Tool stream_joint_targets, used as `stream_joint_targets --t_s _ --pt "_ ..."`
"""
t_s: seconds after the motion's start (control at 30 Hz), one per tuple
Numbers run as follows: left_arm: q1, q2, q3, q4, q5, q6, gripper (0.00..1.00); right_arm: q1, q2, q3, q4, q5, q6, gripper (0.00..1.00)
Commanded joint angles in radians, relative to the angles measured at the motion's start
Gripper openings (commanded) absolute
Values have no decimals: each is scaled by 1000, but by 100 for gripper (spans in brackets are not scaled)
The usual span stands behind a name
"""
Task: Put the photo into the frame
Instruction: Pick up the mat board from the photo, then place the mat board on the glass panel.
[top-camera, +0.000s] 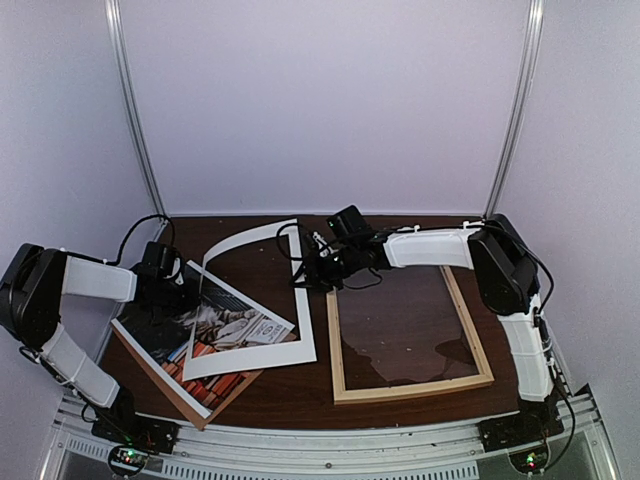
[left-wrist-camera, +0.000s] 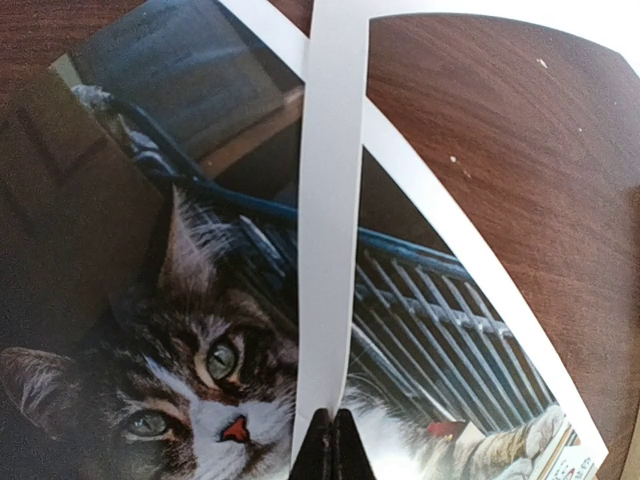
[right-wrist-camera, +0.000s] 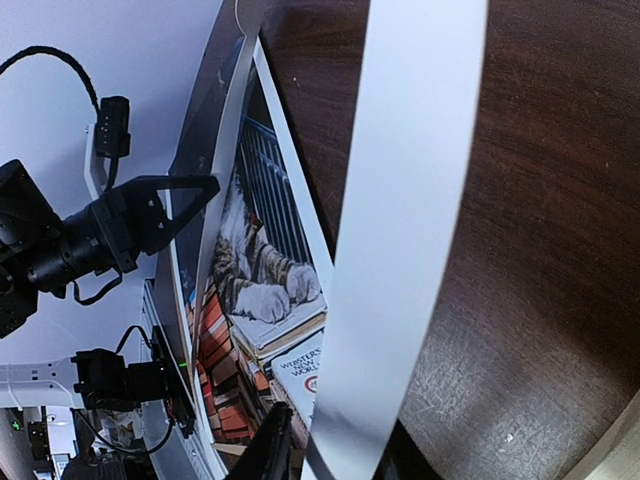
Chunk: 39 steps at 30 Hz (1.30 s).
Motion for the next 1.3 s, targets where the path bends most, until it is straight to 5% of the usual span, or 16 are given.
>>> stream_joint_targets --t_s 0.0,0.27,0.7,1.03,1.27 --pt "-3 23 -35 -104 -11 12 0 -4 -38 -7 26 -19 8 24" --pt "-2 15 -30 -108 -11 11 1 -6 -41 -2 21 -24 9 0" --pt "-3 -195 -38 -104 4 14 60 -17 -144 -5 -142 -28 -79 0" --pt "-3 -350 -25 -166 -24 44 78 -125 -408 -149 -463 -52 -275 0" --pt "-18 -343 -23 -159 -14 46 82 -274 -650 -267 -746 -14 -448 0"
